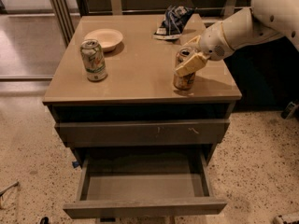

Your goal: Place orange can into middle drawer

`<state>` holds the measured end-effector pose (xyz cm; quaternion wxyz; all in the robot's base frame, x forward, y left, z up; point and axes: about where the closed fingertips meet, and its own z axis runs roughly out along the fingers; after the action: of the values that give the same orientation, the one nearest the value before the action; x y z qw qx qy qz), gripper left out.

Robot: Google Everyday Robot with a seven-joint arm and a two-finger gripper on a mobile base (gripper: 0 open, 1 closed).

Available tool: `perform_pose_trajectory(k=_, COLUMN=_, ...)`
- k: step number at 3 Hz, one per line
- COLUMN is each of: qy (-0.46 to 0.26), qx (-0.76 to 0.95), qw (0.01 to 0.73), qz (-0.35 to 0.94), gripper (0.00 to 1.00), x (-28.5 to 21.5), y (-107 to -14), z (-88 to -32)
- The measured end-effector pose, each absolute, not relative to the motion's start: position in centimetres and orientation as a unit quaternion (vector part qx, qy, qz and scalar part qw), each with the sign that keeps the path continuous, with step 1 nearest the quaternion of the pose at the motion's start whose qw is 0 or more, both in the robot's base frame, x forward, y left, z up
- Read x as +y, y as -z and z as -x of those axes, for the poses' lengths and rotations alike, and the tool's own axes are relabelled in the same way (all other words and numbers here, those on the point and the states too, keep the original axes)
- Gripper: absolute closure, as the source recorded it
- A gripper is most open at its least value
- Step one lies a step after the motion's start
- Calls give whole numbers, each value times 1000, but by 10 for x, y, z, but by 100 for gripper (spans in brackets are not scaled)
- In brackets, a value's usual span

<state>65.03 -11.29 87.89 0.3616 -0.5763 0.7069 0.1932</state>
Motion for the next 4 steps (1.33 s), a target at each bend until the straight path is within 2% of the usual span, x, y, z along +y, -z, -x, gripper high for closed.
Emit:
perform_pose_trajectory(k=1, qy=-193, qx=707, qw=362, qz=576, gripper=95, x=-113, y=-879, z=-650)
perform_pose_trajectory(k=2, qy=-192, qx=697, qw=365, qz=586, gripper=100, x=-112, y=-880, z=-640)
perform_pose_trajectory(k=3, qy=-196, qx=675, qw=377, qz=604, gripper=100, x=-114, y=-890, z=-606)
perform_pose_trajectory(k=4, qy=-205, qx=656, qw=378, qz=620, gripper=100, x=-122, y=-910, z=-535)
